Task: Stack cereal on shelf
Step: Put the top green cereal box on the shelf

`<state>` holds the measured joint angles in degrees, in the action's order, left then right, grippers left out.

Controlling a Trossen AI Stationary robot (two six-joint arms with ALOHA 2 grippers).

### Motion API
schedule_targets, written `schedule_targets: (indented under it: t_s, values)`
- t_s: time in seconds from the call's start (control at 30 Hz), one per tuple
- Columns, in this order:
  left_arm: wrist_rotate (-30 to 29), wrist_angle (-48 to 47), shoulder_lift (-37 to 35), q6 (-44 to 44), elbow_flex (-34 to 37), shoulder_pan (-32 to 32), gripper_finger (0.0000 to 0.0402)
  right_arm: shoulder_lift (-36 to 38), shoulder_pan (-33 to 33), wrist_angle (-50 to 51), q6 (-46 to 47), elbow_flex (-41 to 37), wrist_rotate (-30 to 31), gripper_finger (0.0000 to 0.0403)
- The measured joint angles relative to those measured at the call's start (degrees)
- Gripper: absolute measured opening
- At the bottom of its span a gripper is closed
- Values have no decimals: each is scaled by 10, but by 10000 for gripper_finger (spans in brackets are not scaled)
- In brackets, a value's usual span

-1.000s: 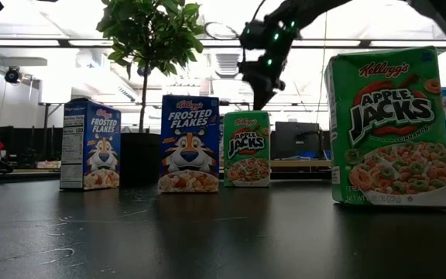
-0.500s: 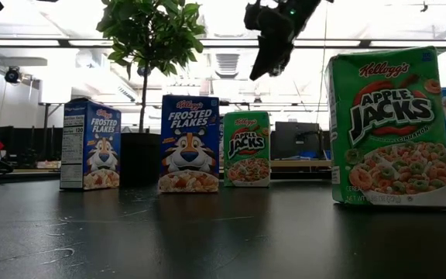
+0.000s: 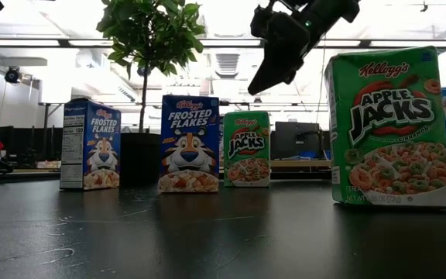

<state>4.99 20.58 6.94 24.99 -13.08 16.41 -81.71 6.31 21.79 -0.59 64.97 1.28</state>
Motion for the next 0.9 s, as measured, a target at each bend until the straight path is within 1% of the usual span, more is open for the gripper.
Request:
schedule_targets:
  t_s: [0.13, 0.3, 0.4, 0.47, 0.57, 0.63, 0.9]
  values:
    - [0, 0, 0, 6, 0, 0, 0, 0, -1, 0, 7, 1, 1, 153]
    - [0, 0, 0, 11, 0, 0, 0, -13, 0, 2, 10, -16, 3, 237]
    - [0, 0, 0, 11, 0, 0, 0, -28, 0, 2, 10, -23, 3, 274]
    - [0, 0, 0, 11, 0, 0, 0, -41, 0, 1, 10, -23, 2, 289]
    - [0, 0, 0, 11, 0, 0, 0, -59, 0, 3, 8, -20, 3, 295]
    - [0, 0, 0, 14, 0, 0, 0, -66, 0, 2, 7, -17, 3, 287]
    - [0, 0, 0, 15, 0, 0, 0, -70, 0, 4, 6, -13, 3, 210]
